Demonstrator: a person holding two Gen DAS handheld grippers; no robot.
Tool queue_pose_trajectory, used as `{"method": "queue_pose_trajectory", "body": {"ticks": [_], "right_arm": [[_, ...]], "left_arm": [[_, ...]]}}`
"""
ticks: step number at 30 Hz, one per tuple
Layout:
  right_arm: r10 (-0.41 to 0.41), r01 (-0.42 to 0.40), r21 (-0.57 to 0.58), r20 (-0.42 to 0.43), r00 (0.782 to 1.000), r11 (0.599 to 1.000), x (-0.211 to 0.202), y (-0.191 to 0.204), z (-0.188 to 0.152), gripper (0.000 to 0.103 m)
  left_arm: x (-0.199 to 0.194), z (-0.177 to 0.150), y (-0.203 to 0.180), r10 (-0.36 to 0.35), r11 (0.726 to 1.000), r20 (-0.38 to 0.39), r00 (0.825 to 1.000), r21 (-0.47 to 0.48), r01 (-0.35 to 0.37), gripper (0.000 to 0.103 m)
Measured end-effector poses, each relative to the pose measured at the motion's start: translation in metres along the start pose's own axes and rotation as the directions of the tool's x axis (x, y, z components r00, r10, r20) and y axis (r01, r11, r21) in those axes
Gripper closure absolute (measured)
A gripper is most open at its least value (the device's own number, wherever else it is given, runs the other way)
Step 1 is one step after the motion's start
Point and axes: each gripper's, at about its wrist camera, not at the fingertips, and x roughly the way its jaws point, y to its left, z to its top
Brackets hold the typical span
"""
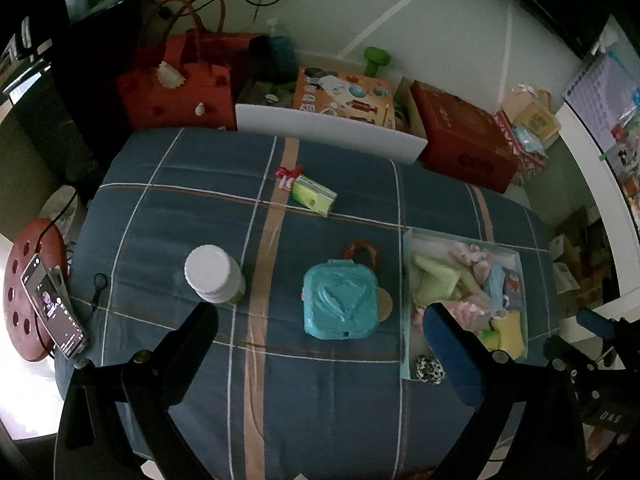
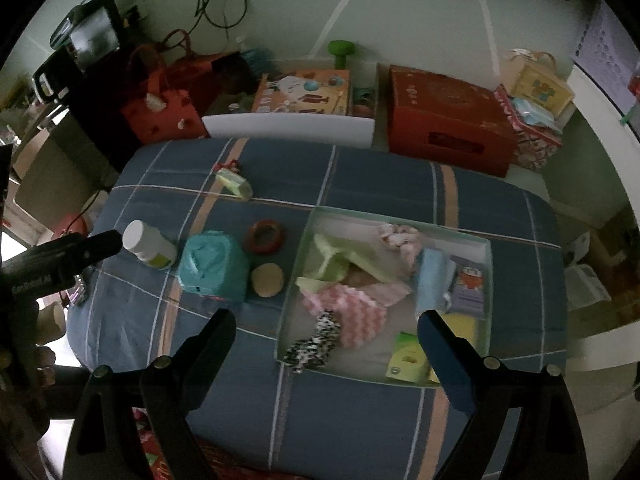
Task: Organize soft objects
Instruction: 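Withdraw both open tools from the tray, then move the right tool toward the green packet with red clip while the left tool follows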
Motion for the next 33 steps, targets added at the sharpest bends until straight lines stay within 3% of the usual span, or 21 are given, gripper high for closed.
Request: {"method": "queue_pose_trajectory", "body": {"ticks": [19,33], "right_arm": [[0.072,-0.073,-0.032,-0.031,0.997,0.997,0.061,0.046,0.059,0.009],[0.141,-0.143,-0.044,-0.059,0.988,0.989,0.138,0.059,0.121,0.009]], "left_arm": [[0.043,0.044,0.038,-0.007,0.999,-0.08,0.997,-0.046,0.003,0.001],[0.106,0.099,0.067,0.058,0.997,-0.141,0.988,-0.034,-0.063,0.001]]}}
